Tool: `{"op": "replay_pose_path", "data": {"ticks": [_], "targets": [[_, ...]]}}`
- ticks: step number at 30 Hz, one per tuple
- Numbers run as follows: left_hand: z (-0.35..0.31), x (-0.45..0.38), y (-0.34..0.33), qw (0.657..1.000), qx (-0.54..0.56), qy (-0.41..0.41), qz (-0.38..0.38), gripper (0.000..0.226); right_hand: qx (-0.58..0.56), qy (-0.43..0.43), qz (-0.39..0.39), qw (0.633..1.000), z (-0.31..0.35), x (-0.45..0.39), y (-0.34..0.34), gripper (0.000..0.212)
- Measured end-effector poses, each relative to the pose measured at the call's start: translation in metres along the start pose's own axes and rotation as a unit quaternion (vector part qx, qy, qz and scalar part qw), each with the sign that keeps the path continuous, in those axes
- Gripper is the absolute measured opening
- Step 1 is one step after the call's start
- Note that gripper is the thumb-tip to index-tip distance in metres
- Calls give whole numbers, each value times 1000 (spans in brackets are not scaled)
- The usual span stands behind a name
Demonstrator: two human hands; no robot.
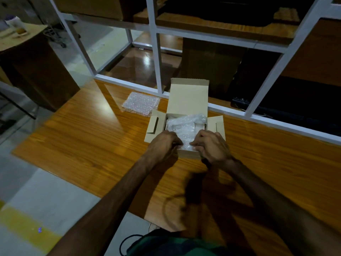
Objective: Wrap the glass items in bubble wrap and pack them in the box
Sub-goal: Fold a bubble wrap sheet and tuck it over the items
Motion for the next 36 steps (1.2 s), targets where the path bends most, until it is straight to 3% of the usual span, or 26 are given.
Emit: {"op": "replay_pose_path", "data": {"ticks": [11,17,20,24,30,33,36], "targets": [[2,-26,-1,993,25,71,90,27,1,-23,50,999,7,-12,0,14],[9,-25,2,991,32,87,94,16,-39,-47,59,996,4,-14,14,12],[12,-25,14,994,45,86,56,13,-46,-55,-21,997,-2,-27,26,16],[14,-34,17,995,-65,73,-18,29,117,-39,-63,990,-13,-52,24,41],[26,-55,0,942,-301,40,144,72,188,-55,-2,981,-13,-61,3,47],[28,-60,-3,919,-349,48,179,77,208,-84,15,974,-14,-62,-6,56],[31,-65,-3,918,-338,68,198,81,222,-97,18,970,-13,-58,-13,61]]}}
Point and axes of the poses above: each hand's wrist, its own x-axis away from the middle knuckle, its own y-axis out of the back of the hand, z = x × y, the point moved 2 cm from there along -x, towards the middle knuckle, and after that the axes turned 5 degrees about -x, right-handed, at the moved point
